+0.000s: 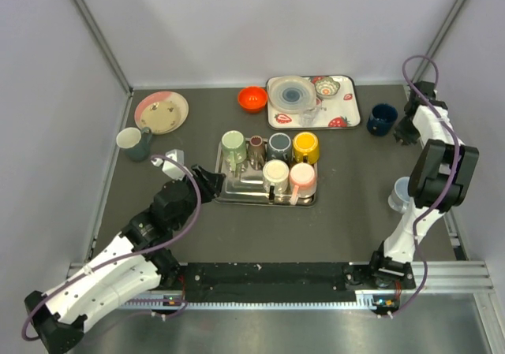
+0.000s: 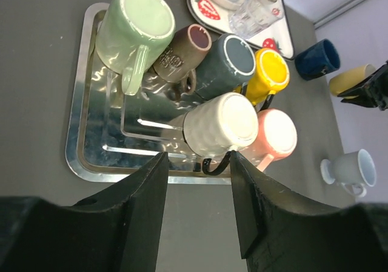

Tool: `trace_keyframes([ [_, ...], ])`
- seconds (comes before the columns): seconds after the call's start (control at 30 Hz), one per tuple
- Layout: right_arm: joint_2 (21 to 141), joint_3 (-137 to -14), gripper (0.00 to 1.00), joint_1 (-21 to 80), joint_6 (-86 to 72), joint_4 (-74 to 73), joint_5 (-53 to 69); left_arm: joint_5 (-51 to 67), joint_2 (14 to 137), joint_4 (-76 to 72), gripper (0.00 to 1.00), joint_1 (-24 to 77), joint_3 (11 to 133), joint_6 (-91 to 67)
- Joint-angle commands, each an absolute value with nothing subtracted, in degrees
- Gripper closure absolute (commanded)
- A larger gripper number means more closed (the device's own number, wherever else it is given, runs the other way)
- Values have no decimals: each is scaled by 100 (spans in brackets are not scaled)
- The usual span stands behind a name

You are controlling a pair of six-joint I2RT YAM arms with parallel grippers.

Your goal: Turn the mug right side up

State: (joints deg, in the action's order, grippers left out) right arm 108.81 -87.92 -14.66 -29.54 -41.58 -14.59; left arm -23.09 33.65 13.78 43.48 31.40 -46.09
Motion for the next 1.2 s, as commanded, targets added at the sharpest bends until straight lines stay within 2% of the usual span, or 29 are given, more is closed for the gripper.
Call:
trace_keyframes([
  [0.0,11003,-9378,100,-1512,-2883,-3832,-1494,-2426,3629,1195,50,4324,3252,-4465],
  [0.27,11390,-9589,100,-1538,-2848,-3832,-1380,-2303,4034,1116,50,4307,3296,-4491],
  [0.7,11540,-9580,100,-1547,-2786,-3832,-1257,-2127,4210,1020,44,4272,3252,-4562],
  [0.73,11523,-9554,97,-1547,-2777,-3832,-1248,-2118,4210,1020,43,4280,3252,-4570],
  [0.8,11470,-9554,86,-1556,-2786,-3841,-1248,-2101,4210,1011,41,4280,3252,-4579],
  [0.83,11435,-9536,77,-1556,-2795,-3850,-1248,-2092,4201,1011,40,4280,3252,-4588],
  [0.93,11312,-9536,65,-1556,-2795,-3902,-1239,-2092,4201,1019,38,4280,3269,-4579],
  [1.03,11119,-9510,57,-1547,-2795,-3964,-1222,-2092,4175,1063,37,4280,3278,-4570],
  [1.17,10767,-9343,53,-1547,-2865,-3999,-1073,-2092,4131,1099,36,4280,3287,-4544],
])
